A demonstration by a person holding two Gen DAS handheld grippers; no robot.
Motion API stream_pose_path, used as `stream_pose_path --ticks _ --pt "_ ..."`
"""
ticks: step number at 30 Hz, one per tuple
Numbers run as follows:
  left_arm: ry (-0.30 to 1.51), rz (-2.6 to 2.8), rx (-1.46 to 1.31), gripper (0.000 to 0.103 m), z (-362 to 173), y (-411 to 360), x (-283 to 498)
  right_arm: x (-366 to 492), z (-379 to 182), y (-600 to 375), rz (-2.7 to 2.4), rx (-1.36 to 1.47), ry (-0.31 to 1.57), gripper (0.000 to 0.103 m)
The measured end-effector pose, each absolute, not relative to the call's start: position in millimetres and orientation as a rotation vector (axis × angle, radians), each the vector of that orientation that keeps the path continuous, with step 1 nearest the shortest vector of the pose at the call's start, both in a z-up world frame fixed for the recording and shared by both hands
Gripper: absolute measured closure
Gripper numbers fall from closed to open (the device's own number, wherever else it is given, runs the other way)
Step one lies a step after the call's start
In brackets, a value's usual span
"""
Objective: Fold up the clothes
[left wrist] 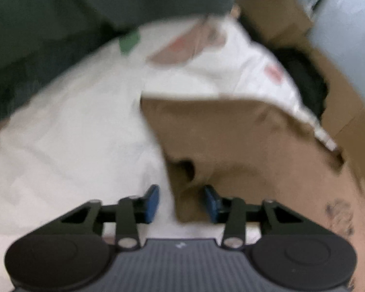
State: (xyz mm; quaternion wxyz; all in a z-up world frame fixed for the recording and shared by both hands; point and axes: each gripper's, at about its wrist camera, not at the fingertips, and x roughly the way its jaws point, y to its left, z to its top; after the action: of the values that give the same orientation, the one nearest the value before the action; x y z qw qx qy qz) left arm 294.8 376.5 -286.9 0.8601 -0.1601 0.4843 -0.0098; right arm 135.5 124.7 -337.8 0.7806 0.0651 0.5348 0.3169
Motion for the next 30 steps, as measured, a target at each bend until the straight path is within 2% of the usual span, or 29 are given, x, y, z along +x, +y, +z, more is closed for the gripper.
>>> stream_pose_path --ticks 4,8,9,10,11,16,18,20,22,24,27,30 --pt "1.064 0.023 -0.303 0.076 -283.6 375.2 296.8 133.1 -319.2 106.2 0.696 0.153 1.143 0.054" --pt "1.063 0.026 -0.26 0.075 -271.7 367.1 290.7 142.6 -287.7 74.8 0.679 0.083 1.075 0.054" --pt "1.061 0.02 -0.259 0.07 -266.9 365.1 288.3 147.7 -278.6 64.0 0.666 0.073 1.057 0.054" --pt "1.067 0.017 -0.255 0.06 -263.2 363.2 286.9 150.7 -273.2 57.5 0.657 0.07 1.045 0.054" --pt "1.072 0.014 -0.251 0.056 -258.8 361.2 285.4 154.1 -265.8 48.7 0.644 0.063 1.028 0.054" --pt "1.091 -0.005 -0.21 0.044 -232.0 344.5 279.5 159.6 -238.0 8.0 0.584 0.029 0.963 0.054" --pt "1.087 -0.011 -0.198 0.044 -222.0 336.3 276.6 156.7 -233.5 -3.1 0.567 0.034 0.951 0.054" --pt "1.088 -0.024 -0.205 0.039 -212.1 327.6 273.7 153.9 -231.8 -10.6 0.555 0.043 0.948 0.054" --pt "1.097 -0.05 -0.217 0.023 -198.7 316.2 270.5 151.5 -229.9 -14.5 0.557 0.027 0.943 0.054" --pt "1.1 -0.095 -0.207 0.018 -184.5 302.3 266.3 148.0 -219.8 -22.1 0.586 -0.048 0.921 0.054" --pt "1.115 -0.151 -0.166 0.017 -166.7 281.9 261.6 143.2 -210.5 -32.7 0.61 -0.145 0.936 0.053" --pt "1.116 -0.149 -0.145 0.009 -155.6 267.0 252.2 133.2 -205.7 -48.8 0.625 -0.243 0.981 0.053"
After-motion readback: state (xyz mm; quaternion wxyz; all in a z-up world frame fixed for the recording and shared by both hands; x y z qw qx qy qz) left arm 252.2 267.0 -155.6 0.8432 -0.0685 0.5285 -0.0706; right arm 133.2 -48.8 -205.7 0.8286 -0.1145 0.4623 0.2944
